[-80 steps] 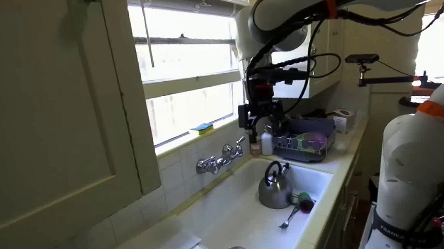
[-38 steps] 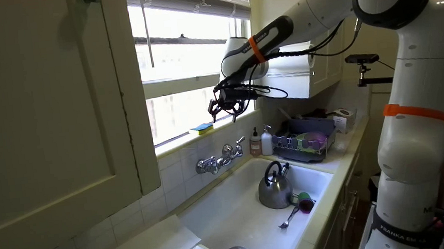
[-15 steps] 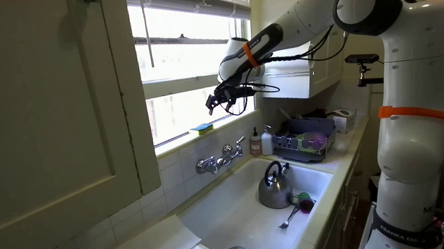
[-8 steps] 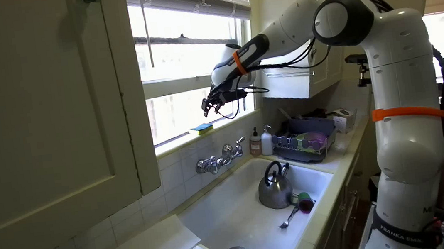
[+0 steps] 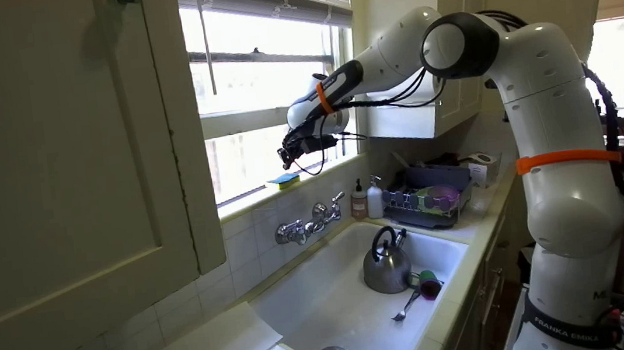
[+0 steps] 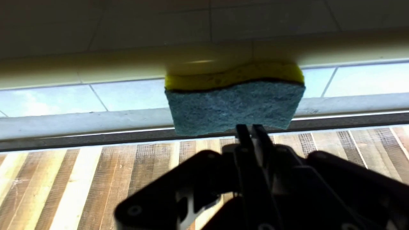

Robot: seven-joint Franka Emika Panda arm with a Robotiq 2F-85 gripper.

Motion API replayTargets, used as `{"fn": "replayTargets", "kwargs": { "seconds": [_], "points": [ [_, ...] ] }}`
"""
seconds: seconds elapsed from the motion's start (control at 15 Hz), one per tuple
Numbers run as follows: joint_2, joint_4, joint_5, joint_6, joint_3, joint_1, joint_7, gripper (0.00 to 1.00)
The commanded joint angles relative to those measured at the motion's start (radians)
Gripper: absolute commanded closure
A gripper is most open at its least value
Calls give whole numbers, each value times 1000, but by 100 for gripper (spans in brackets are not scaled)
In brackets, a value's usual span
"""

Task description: Use the sponge to wipe the window seal

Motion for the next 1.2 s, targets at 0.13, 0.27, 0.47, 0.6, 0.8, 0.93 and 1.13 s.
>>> {"fn": "replayTargets", "kwargs": {
  "seconds": [0.13,0.27,0.47,0.6,0.8,0.93,1.13],
  "points": [
    [67,50,61,24,50,-46,-57,100],
    [79,61,63,24,55,-53,-54,100],
    [94,73,70,27,64,-63,-53,100],
    [103,81,66,28,65,-66,-55,100],
    [113,85,76,25,76,-74,-59,100],
    [121,85,79,25,82,-79,-63,100],
    [131,86,79,21,83,-83,-64,100]
  ]
}}
